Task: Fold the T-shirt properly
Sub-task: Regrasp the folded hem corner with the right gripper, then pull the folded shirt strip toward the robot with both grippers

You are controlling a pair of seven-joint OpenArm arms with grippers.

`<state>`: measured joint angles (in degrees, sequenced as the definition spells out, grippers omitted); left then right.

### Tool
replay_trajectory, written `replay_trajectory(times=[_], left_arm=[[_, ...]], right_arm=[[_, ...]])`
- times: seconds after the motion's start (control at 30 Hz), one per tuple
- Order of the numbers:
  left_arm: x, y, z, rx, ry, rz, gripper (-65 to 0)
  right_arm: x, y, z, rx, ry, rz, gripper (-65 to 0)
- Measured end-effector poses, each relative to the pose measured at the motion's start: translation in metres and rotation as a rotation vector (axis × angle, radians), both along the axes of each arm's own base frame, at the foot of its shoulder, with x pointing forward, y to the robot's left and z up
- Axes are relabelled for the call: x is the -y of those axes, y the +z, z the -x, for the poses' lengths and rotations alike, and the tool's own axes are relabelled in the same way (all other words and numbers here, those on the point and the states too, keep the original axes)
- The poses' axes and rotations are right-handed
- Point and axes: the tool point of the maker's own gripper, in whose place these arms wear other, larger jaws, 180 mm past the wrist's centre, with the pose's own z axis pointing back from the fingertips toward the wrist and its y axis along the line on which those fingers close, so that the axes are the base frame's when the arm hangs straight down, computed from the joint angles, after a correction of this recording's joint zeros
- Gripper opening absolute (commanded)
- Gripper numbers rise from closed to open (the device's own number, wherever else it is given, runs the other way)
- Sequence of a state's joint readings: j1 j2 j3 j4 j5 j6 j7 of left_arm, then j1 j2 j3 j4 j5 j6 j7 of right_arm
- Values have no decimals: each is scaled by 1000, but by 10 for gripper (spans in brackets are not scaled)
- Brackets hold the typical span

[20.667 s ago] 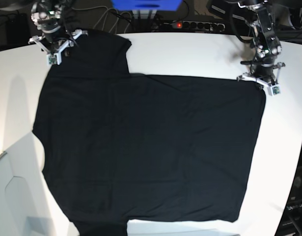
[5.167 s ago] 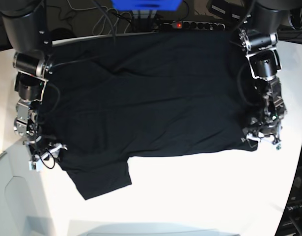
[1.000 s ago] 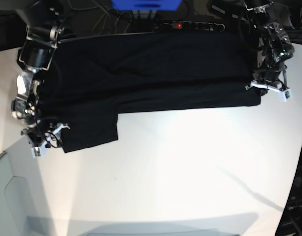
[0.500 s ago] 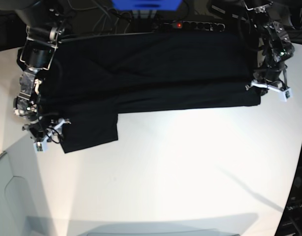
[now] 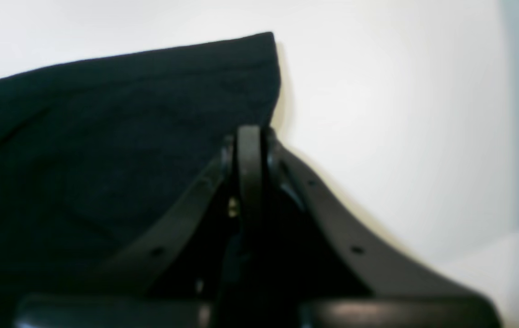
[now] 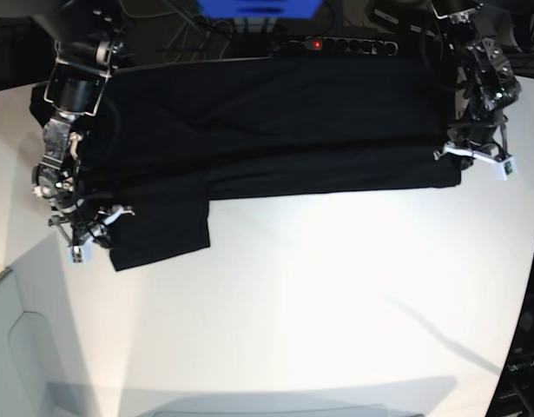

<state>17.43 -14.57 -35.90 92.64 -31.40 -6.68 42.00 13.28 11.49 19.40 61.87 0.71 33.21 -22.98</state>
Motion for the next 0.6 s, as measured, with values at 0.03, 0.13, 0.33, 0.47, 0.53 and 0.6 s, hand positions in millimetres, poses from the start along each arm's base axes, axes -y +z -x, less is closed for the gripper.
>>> replay_trajectory(times=[0.03,0.13,0.33,0.47,0.53,0.6], left_arm=[[0,0,0,0,0,-1,-650],[1,1,-2,7,0,5,-650],[3,16,-11,46,-15,-16,-650],[7,28,-14,71,-34,-37,-650],[10,36,-15,85,-46,-46,-650],[12,43,-16,101,-56,-57,-650]], right_arm=[[1,3,2,-9,8,26,-650],[4,29,7,59,26,92,-650],[-5,104,20,261,73,210,-650],[-9,116,50,271,96,271,-650],[-1,128,64,290,75,301,-650],[3,144,75,325,60,329,-650]])
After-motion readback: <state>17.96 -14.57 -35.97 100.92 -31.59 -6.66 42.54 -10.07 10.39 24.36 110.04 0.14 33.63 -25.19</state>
